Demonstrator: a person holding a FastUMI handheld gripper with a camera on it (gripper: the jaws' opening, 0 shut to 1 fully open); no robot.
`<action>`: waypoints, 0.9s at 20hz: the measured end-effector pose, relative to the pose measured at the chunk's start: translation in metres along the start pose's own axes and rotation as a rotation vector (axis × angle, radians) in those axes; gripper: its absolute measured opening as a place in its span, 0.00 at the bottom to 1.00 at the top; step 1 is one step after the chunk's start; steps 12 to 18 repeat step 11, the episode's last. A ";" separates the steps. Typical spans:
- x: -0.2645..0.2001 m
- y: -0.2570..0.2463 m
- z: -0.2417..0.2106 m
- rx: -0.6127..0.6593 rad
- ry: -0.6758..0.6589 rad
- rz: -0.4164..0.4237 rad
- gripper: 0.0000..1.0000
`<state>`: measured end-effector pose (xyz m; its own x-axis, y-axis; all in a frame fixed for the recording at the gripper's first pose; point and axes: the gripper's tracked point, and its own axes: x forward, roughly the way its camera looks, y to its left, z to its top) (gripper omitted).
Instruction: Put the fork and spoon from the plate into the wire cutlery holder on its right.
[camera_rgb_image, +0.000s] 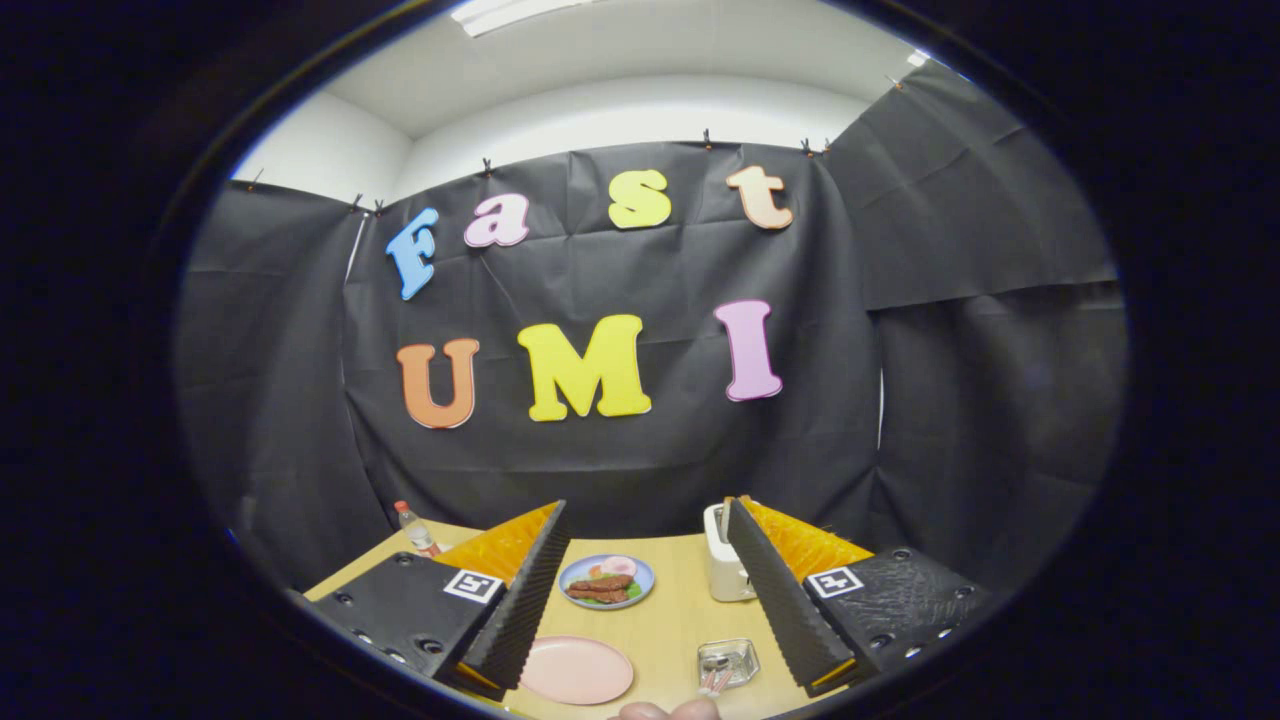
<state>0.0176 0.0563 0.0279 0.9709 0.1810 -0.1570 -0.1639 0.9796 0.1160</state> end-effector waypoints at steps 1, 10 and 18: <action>0.002 -0.003 -0.001 -0.001 0.005 -0.005 0.95; 0.013 -0.012 0.014 0.029 -0.013 -0.015 0.95; 0.013 -0.012 0.015 0.037 -0.015 -0.014 0.95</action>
